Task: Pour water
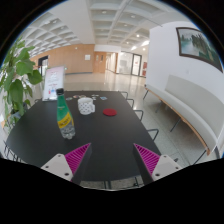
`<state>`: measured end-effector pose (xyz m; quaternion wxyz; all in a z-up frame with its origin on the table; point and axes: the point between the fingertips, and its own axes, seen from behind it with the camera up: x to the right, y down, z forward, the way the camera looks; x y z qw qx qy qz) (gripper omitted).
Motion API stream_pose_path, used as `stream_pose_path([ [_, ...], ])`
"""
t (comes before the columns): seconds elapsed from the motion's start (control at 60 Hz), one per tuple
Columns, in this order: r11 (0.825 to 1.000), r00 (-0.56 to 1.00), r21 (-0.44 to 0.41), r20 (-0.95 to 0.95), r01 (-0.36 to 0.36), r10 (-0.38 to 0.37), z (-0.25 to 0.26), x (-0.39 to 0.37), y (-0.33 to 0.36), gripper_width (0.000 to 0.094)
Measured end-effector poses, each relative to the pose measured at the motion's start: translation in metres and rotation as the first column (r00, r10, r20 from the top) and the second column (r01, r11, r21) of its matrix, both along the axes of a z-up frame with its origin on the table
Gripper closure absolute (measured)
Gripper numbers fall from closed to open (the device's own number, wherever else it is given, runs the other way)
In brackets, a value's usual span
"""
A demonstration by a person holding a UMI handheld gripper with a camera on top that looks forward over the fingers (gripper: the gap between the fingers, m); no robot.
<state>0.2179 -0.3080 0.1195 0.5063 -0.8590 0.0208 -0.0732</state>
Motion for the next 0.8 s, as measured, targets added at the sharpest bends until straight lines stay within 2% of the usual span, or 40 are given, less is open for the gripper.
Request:
stream_pose_path([
  [0.133,0.997,0.997,0.034,-0.027,-0.065,0.066,-0.006,-0.064,0.013,0.0075],
  [0.15,0.996,0.997,0.046,-0.032,-0.075,0.077,-0.023,-0.073,0.026,0.0076],
  [0.167,0.995,0.996,0.049,-0.034,-0.082,0.084,-0.006,-0.081,0.021,0.0075],
  [0.2,0.993,0.994,0.065,-0.040,-0.096,0.099,-0.006,-0.098,0.030,0.0077],
  [0.217,0.992,0.994,0.076,-0.044,-0.100,0.104,-0.024,-0.105,0.045,0.0076],
  [0.233,0.992,0.993,0.078,-0.048,-0.103,0.106,-0.006,-0.112,0.041,0.0077],
  [0.25,0.990,0.993,0.090,-0.052,-0.105,0.110,-0.024,-0.118,0.057,0.0075],
  [0.283,0.989,0.992,0.100,-0.057,-0.106,0.112,-0.008,-0.130,0.059,0.0078],
  [0.317,0.987,0.991,0.115,-0.062,-0.110,0.118,-0.027,-0.141,0.082,0.0077],
  [0.35,0.986,0.990,0.122,-0.059,-0.117,0.125,-0.011,-0.150,0.085,0.0077],
  [0.367,0.984,0.990,0.133,-0.056,-0.118,0.126,-0.029,-0.152,0.101,0.0076],
  [0.383,0.984,0.991,0.135,-0.050,-0.116,0.124,-0.012,-0.154,0.098,0.0076],
  [0.45,0.983,0.993,0.152,-0.032,-0.105,0.111,-0.016,-0.159,0.122,0.0077],
  [0.467,0.982,0.993,0.161,-0.031,-0.104,0.110,-0.032,-0.161,0.139,0.0081],
  [0.667,0.980,0.996,0.177,-0.022,-0.085,0.090,-0.054,-0.164,0.187,0.0106],
  [0.717,0.978,0.996,0.189,-0.009,-0.088,0.092,-0.058,-0.166,0.195,0.0159],
  [0.783,0.971,0.995,0.219,0.008,-0.095,0.096,-0.054,-0.167,0.200,0.0356],
  [0.8,0.968,0.995,0.231,0.010,-0.094,0.094,-0.052,-0.167,0.201,0.0367],
])
